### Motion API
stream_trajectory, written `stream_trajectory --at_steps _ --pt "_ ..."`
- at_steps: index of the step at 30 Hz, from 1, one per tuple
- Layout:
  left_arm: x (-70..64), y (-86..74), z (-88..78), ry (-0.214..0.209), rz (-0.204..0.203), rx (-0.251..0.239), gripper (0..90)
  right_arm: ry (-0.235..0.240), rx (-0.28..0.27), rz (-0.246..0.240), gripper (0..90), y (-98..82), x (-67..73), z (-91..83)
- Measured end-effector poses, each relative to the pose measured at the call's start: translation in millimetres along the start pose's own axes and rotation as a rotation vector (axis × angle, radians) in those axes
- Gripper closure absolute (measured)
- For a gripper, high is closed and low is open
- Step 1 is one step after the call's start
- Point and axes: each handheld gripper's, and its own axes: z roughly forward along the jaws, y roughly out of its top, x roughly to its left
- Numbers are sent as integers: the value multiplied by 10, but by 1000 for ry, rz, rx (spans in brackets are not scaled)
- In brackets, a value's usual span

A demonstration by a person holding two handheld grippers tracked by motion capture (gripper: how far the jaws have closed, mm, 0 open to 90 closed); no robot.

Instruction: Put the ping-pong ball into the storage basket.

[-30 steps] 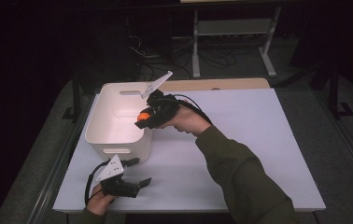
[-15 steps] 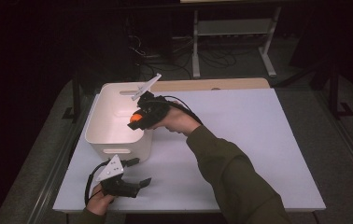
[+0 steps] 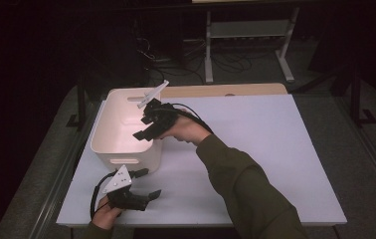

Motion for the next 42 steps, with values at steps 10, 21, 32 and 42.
stream_trajectory --at_steps 10,21,32,42 --pt "-1 0 0 -1 -2 1 141 -33 -20 28 331 -158 -47 -238" --pt "-2 -2 0 0 -2 -3 141 -75 -38 59 297 -399 -97 -490" --pt "1 1 -1 0 0 3 141 -152 -69 102 220 -734 -107 -725" --pt "-6 -1 2 -1 -5 1 141 -215 -86 151 142 -1063 -72 -827"
